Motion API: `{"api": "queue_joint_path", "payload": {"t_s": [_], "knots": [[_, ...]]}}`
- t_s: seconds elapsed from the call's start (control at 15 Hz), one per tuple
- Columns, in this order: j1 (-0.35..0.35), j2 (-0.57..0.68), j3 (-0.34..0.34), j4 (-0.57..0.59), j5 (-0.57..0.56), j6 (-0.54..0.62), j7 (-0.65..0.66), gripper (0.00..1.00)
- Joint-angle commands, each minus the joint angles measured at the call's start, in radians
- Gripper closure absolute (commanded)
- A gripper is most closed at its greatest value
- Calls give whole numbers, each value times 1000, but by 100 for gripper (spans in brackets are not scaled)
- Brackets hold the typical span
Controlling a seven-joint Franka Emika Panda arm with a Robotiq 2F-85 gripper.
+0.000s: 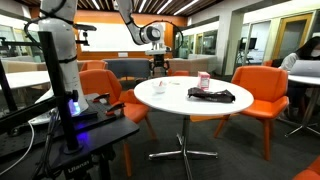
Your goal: Place the marker on the table
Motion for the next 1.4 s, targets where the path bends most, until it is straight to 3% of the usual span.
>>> {"api": "queue_joint_path", "payload": {"t_s": [0.0,0.27,0.67,0.87,0.93,1.0,1.2,1.33], "knots": [[-23,-1,24,4,-11,-3,7,0],[-20,7,23,5,-21,4,11,0],[-15,99,37,11,-33,131,50,0],[-24,154,43,37,-23,176,41,34],[-32,166,52,43,-12,179,28,38],[-37,179,58,53,-7,175,20,49],[-44,208,69,80,-7,172,17,56],[-57,224,85,100,7,168,6,55]]}}
